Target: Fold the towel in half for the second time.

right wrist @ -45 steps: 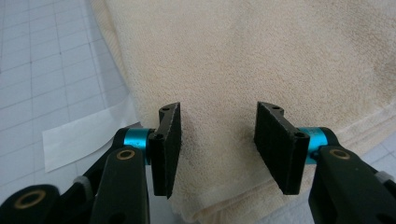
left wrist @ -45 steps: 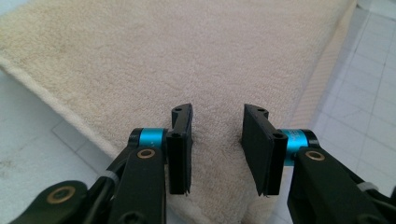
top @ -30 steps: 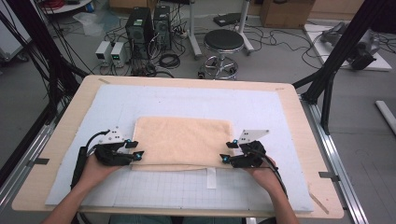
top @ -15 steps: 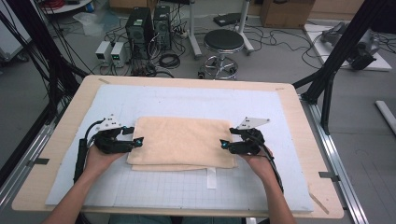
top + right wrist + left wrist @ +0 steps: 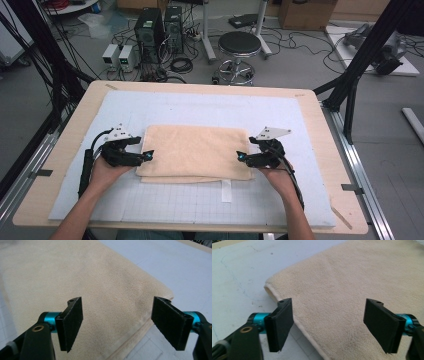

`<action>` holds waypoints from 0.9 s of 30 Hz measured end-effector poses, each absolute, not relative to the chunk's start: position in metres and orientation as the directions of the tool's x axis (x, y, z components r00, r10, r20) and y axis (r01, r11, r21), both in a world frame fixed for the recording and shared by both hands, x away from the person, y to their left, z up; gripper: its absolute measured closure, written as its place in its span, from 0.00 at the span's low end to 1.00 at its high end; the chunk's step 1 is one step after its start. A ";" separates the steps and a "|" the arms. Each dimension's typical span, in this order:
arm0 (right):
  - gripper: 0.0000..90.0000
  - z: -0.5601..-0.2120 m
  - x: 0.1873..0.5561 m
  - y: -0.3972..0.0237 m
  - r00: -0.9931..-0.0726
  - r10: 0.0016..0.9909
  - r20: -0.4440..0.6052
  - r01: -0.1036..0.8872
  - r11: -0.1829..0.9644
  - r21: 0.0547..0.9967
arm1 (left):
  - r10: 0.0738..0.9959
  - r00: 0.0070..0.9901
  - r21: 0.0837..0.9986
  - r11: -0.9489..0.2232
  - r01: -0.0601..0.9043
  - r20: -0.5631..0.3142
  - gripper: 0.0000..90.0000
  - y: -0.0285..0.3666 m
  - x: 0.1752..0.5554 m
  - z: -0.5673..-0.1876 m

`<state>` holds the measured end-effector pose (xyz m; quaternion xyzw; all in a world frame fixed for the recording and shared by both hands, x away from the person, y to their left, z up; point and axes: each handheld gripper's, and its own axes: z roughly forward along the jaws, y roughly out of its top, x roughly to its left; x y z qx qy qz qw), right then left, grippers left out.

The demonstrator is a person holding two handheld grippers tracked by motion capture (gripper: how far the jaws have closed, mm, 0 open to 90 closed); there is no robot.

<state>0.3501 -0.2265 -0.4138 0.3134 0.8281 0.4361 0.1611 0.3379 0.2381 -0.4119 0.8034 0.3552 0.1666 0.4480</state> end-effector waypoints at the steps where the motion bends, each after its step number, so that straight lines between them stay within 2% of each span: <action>1: 0.26 -0.413 0.348 -0.227 -0.747 0.664 0.006 0.379 0.418 0.826 | 0.720 0.692 0.837 -0.350 0.421 -0.047 0.22 0.238 0.337 -0.412; 10: 0.22 -0.412 0.341 -0.226 -0.748 0.664 -0.017 0.365 0.432 0.825 | 0.722 0.690 0.841 -0.341 0.420 -0.053 0.13 0.239 0.331 -0.409; 27: 0.19 -0.409 0.331 -0.235 -0.736 0.676 -0.033 0.353 0.425 0.834 | 0.727 0.684 0.844 -0.331 0.422 -0.057 0.12 0.253 0.318 -0.411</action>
